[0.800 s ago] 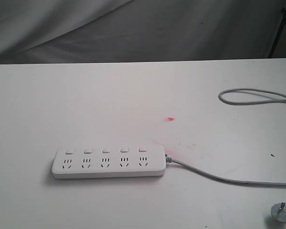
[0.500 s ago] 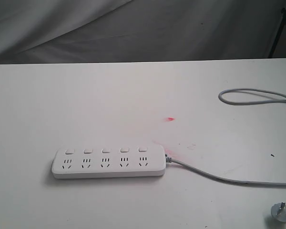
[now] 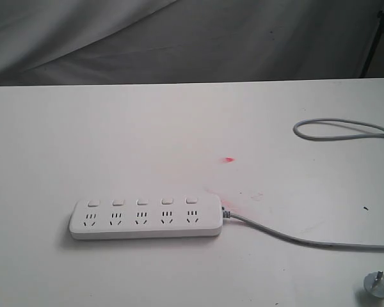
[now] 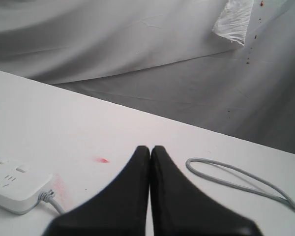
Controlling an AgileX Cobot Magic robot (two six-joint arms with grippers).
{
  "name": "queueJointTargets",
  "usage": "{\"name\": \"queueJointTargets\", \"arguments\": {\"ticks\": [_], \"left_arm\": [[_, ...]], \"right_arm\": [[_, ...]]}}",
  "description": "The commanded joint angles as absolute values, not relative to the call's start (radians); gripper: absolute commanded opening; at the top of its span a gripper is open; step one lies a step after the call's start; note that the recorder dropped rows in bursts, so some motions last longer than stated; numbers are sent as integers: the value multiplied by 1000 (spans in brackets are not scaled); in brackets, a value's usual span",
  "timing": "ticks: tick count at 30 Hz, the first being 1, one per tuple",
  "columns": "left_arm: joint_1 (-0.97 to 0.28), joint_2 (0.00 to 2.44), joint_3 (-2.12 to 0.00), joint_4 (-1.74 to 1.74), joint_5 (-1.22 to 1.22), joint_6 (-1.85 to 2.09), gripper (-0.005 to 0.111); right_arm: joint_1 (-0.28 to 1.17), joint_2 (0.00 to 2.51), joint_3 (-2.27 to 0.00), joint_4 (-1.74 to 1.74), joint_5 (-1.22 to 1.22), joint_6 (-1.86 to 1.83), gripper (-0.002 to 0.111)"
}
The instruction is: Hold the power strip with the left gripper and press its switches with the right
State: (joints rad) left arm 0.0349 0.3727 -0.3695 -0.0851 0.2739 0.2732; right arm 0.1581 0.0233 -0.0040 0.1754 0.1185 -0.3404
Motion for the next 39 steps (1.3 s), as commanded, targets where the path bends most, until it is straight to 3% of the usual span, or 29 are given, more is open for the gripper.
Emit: {"name": "queueJointTargets", "arguments": {"ticks": [1,12,21,39], "left_arm": [[35,384,-401,-103,257,263,1],[35,378,-401,-305,278,265,1],[35,407,-414,-395,469,382,0],[18,1149,-844,-703,907,1442,0]], "right_arm": [[152,17,0,171,118,-339,0],[152,17,0,171,118,-339,0],[152,17,0,171,118,-339,0],[152,17,0,171,118,-339,0]]}}
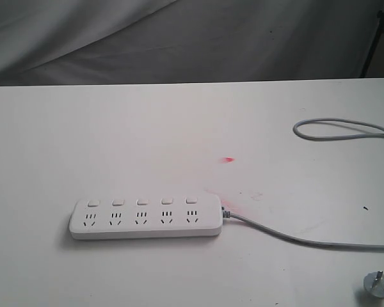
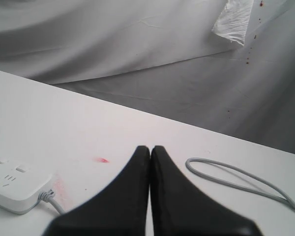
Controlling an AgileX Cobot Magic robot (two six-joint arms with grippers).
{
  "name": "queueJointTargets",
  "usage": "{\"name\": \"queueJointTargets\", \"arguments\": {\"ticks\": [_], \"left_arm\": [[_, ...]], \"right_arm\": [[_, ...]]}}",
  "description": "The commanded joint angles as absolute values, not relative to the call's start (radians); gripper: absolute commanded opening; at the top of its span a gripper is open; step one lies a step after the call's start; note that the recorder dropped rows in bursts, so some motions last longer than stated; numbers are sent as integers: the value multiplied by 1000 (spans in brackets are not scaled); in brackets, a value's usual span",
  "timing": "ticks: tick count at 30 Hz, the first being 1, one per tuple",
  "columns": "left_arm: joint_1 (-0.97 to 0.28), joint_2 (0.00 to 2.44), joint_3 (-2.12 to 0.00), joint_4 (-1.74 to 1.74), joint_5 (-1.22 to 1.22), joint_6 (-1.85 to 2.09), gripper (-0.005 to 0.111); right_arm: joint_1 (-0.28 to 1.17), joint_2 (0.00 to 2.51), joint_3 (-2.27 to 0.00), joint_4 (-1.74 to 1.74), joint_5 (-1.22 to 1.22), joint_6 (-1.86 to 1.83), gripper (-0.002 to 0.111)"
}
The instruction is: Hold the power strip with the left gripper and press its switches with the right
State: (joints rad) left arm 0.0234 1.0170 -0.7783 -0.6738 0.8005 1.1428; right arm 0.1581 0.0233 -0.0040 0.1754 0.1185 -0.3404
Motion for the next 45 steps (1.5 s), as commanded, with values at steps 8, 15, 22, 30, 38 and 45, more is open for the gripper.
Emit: {"name": "queueJointTargets", "arguments": {"ticks": [8,15,22,30,38,45], "left_arm": [[18,1345,-878,-744,1005,1791,0],[18,1453,-878,-740,1002,2038,6],[18,1545,-876,-737,1029,2093,10],[18,1598,-876,-773,1029,2068,16],[18,1600,-876,-774,990,2073,63],[18,1641,-876,-774,987,2014,70]], "right_arm": [[152,17,0,171,118,-339,0],[152,17,0,171,118,-339,0],[152,17,0,171,118,-339,0],[152,17,0,171,118,-339,0],[152,17,0,171,118,-339,0],[152,17,0,171,118,-339,0]]}}
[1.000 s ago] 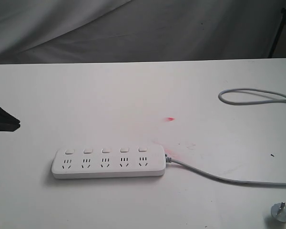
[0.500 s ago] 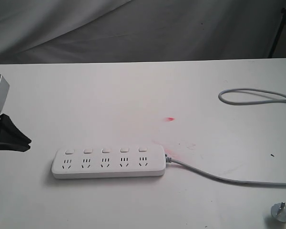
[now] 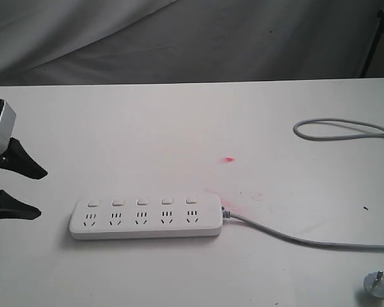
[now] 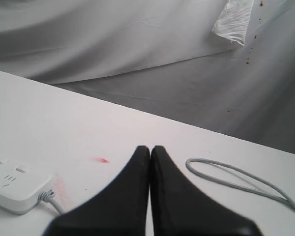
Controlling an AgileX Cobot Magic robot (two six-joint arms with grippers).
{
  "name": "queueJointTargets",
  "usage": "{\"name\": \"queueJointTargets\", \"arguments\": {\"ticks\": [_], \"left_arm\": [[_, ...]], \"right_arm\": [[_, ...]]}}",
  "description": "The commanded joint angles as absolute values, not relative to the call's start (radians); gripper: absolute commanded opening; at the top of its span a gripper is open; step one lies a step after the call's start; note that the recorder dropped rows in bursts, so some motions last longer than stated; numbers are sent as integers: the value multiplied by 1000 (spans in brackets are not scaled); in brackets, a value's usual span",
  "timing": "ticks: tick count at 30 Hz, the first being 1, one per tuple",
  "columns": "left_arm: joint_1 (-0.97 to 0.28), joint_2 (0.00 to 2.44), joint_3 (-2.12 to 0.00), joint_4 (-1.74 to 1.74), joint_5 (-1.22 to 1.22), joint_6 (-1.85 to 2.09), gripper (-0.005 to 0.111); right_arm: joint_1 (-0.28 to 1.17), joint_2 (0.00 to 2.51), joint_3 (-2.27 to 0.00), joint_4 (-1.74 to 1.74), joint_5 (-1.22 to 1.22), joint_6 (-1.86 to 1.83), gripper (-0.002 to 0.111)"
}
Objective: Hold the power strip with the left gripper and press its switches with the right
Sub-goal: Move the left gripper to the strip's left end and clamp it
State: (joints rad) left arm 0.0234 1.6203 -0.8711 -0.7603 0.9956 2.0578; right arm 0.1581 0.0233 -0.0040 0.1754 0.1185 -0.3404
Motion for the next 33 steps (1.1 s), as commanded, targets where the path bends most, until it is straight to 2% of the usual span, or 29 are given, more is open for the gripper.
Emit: {"name": "queueJointTargets", "arguments": {"ticks": [1,7,13,16,26,33], "left_arm": [[18,1642,-876,-776,987,2014,71],[18,1642,-876,-813,982,2094,83],[10,1642,-876,-808,954,2094,83],[-49,1644,-876,-801,908,2094,83],[-81,1809,-877,-813,843,2094,83],[-167,1837,-877,-818,745,2094,83]], "right_arm": [[152,17,0,171,118,-339,0],[152,17,0,171,118,-339,0],[152,17,0,171,118,-339,0],[152,17,0,171,118,-339,0],[152,17,0,171,118,-339,0],[152,17,0,171,118,-339,0]]}}
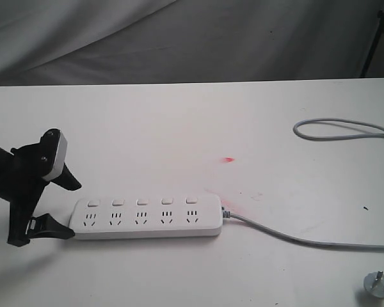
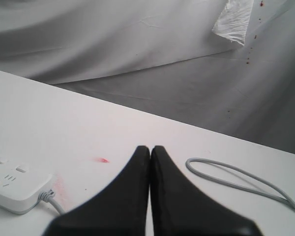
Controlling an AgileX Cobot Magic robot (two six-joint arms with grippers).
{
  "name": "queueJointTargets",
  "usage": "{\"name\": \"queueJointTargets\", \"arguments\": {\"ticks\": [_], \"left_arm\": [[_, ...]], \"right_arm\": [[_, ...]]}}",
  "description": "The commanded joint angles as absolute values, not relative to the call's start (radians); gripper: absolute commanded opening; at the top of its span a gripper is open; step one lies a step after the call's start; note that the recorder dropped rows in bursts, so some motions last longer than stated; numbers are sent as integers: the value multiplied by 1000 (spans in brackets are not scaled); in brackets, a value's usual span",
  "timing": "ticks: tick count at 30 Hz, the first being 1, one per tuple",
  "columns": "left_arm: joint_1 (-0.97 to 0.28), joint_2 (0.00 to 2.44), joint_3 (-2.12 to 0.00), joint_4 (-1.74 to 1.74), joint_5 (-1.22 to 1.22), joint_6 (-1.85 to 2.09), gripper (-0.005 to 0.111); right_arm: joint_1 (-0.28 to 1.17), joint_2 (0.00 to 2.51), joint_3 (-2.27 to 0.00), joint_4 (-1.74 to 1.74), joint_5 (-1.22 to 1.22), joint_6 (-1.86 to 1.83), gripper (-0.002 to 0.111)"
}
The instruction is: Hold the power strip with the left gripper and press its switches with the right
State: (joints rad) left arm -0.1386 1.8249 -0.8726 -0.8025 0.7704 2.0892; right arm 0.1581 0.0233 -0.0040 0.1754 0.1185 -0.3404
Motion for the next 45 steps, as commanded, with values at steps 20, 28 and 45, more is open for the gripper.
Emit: {"name": "queueJointTargets", "arguments": {"ticks": [20,28,45], "left_arm": [[-167,1903,-877,-825,730,2094,83],[-167,1906,-877,-849,722,2094,83],[-180,1906,-877,-861,733,2094,83]], "right_arm": [[152,17,0,171,118,-339,0],[152,17,0,171,118,-339,0],[152,17,0,171,118,-339,0]]}}
